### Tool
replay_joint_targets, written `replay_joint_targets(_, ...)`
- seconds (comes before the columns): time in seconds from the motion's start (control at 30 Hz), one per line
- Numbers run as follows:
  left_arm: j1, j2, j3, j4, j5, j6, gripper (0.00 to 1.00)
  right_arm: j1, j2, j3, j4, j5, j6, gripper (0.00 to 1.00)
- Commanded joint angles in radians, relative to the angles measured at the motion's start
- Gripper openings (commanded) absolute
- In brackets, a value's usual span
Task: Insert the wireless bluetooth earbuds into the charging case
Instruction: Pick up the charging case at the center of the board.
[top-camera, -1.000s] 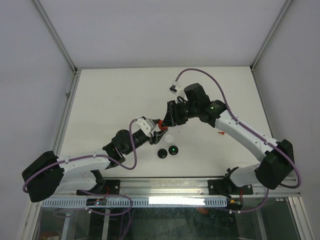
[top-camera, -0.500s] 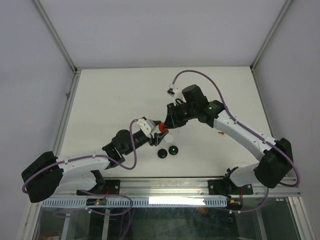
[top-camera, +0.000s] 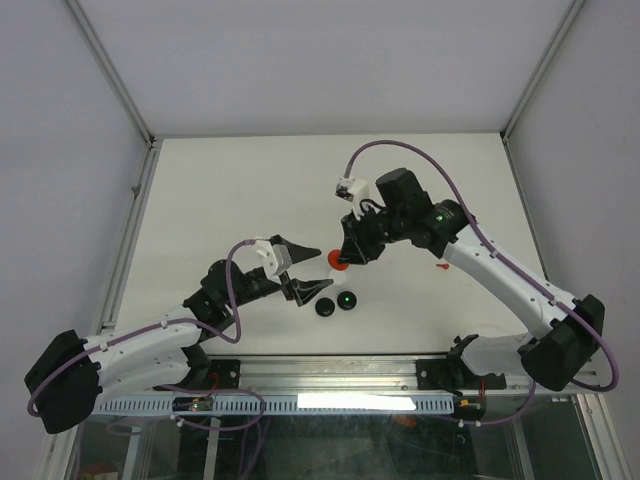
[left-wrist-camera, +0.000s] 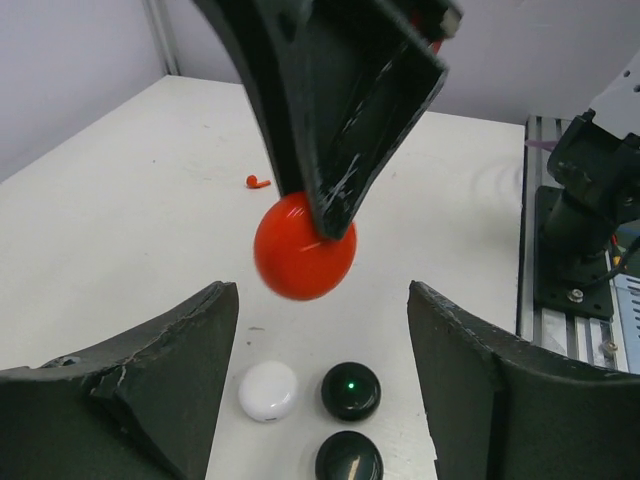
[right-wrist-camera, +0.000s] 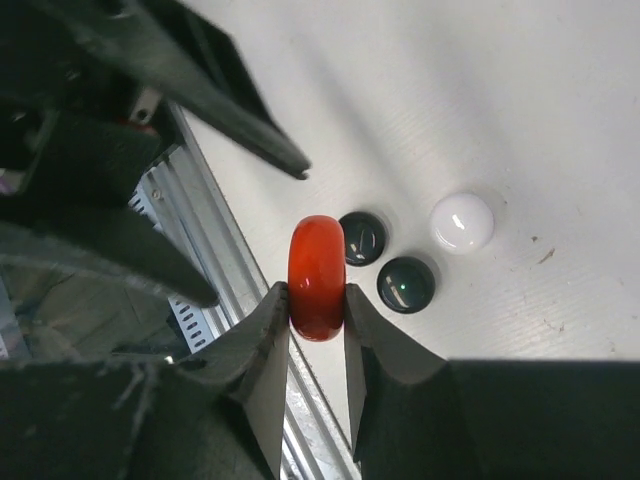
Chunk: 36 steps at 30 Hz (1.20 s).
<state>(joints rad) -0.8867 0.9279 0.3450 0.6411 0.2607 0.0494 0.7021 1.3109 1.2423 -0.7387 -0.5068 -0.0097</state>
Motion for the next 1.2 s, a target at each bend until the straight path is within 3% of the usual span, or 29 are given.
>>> replay_joint_targets(0.0, 0.078, -0.003, 0.005, 0.012, 0.228, -0.094, 0.68, -0.001, -0.074, 0.073, -0.053, -0.12, -0.166, 0.11)
replay_joint_targets(0.33, 0.128, 0.121, 0.079, 0.107, 0.416, -0.216, 0.64, 0.011, -0.092, 0.085, -0.096, -0.213, -0.312, 0.11)
replay_joint_targets(0.67, 0.133, 0.202, 0.098, 0.187, 0.467, -0.28, 0.56, 0.048, -0.056, 0.111, -0.133, -0.182, -0.36, 0.12)
replay_joint_targets(1.17, 0.133, 0.238, 0.108, 0.226, 0.494, -0.326, 0.34, 0.077, -0.027, 0.112, -0.116, -0.154, -0.367, 0.12)
